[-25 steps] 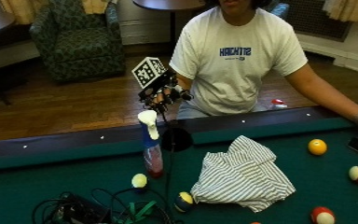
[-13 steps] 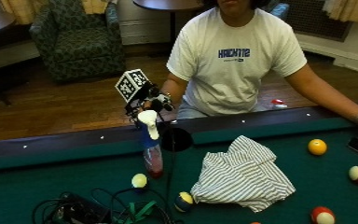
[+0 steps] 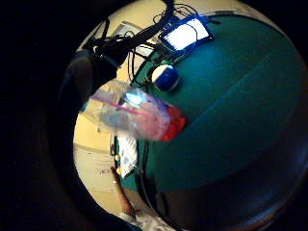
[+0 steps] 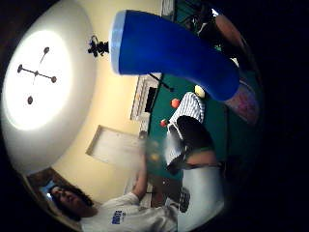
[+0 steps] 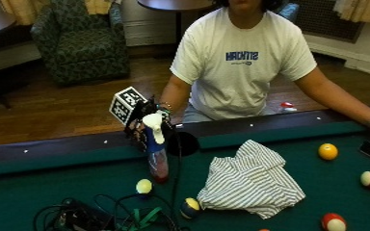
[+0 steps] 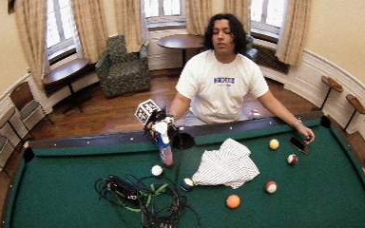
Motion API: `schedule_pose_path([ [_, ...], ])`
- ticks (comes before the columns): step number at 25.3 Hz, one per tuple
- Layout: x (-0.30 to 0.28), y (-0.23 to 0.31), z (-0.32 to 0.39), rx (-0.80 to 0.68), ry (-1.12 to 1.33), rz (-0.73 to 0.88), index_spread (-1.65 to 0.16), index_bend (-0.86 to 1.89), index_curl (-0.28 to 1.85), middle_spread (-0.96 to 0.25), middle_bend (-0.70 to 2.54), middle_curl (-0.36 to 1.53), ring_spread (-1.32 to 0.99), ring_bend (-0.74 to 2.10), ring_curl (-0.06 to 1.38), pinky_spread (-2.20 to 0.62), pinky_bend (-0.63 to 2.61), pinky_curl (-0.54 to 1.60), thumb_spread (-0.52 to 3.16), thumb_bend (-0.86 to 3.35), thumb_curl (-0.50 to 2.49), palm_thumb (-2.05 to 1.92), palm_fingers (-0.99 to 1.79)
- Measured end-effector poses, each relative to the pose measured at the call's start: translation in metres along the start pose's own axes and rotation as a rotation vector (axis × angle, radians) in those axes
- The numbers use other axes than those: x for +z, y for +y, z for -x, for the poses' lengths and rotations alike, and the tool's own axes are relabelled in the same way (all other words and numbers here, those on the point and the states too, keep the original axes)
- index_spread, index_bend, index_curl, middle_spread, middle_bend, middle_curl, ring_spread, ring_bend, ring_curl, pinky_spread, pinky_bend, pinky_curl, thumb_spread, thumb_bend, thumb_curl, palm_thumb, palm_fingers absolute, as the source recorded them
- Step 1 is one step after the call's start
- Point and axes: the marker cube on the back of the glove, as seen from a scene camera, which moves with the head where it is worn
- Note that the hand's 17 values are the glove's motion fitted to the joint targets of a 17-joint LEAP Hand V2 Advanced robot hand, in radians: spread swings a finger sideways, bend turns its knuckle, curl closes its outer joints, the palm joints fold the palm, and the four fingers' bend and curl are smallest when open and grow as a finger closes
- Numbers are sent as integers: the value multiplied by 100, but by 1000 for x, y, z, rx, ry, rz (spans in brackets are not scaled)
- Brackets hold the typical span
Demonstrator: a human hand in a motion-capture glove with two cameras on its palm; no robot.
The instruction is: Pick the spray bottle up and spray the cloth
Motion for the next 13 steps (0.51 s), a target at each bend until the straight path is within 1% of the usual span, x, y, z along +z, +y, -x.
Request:
schedule_pose_path([
  [6,16,-29,5,64,-142,83,-34,12,27,-15,23,38,-11,41,35,12,18,31,98,-1,34,81,89],
  [10,21,-36,-3,92,-204,160,-34,10,26,-17,30,41,-14,42,36,10,16,30,97,-1,36,85,94],
  [12,22,-38,-5,90,-199,186,-34,13,27,-20,35,42,-15,42,36,9,14,29,95,-1,36,86,99],
  [13,23,-40,-3,84,-192,188,-34,21,30,-21,39,44,-16,40,35,8,10,28,95,-1,37,87,107],
])
